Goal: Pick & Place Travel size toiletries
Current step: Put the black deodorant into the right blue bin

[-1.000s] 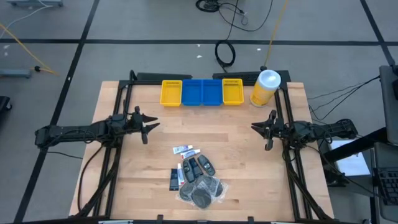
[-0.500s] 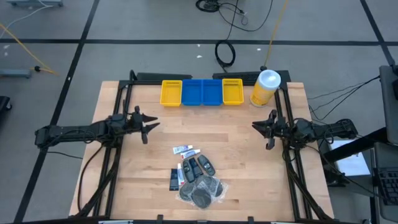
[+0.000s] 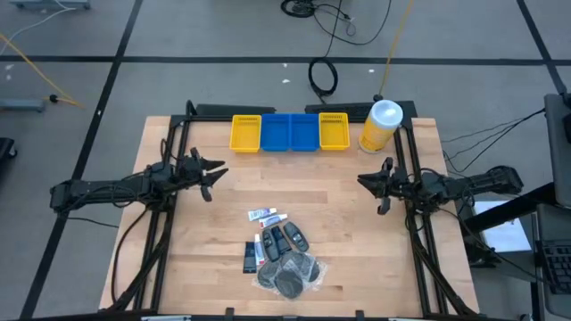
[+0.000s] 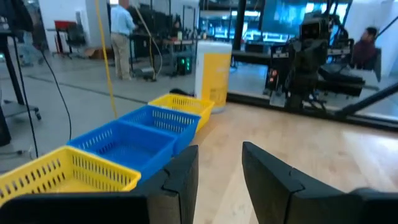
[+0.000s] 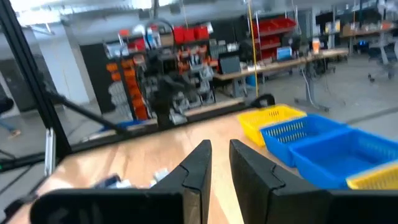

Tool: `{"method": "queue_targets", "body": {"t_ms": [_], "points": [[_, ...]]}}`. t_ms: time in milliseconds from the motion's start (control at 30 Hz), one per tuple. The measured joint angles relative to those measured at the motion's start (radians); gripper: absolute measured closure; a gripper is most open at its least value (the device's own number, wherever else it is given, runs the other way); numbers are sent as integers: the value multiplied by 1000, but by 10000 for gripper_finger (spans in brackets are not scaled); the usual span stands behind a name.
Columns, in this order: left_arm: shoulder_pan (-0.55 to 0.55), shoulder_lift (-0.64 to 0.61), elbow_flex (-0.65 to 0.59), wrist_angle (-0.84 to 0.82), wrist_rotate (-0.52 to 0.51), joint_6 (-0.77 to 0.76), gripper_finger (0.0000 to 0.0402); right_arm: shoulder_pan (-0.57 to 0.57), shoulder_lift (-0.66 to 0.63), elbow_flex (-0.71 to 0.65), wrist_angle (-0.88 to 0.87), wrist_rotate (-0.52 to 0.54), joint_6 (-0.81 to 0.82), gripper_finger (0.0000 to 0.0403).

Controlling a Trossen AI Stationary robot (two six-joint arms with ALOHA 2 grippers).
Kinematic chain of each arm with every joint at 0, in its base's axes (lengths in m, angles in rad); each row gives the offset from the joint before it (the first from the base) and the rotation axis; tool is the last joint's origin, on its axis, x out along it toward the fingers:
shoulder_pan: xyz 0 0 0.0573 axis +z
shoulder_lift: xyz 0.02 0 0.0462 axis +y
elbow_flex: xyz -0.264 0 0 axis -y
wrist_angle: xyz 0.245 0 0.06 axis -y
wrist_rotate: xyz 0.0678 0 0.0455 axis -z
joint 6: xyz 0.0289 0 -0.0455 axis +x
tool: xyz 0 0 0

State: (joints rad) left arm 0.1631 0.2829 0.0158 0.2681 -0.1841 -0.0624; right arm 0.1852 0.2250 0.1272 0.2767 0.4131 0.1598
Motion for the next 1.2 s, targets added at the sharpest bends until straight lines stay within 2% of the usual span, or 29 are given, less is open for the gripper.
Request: {"method": "queue_targets", "body": {"t_ms": [100,233,467,733,1000,1200], "points": [[0,0,0,-5,0,1,277,-1,154,1,159,-43,-10,353],[0,0,0,-6,0,5,277,5,389,20,279,-119,74,353],[0,0,0,-11,0,4,277,96,752,202,299,-127,107,353],[0,0,0,-12,0,-54,277,200,1060,462,141,-128,94,353],[0,0,0,-10,0,-91,277,252,1282,653,17,-129,183,353],[0,0,0,-7,1,-125,277,262,1421,862,-269,-124,195,347]]}}
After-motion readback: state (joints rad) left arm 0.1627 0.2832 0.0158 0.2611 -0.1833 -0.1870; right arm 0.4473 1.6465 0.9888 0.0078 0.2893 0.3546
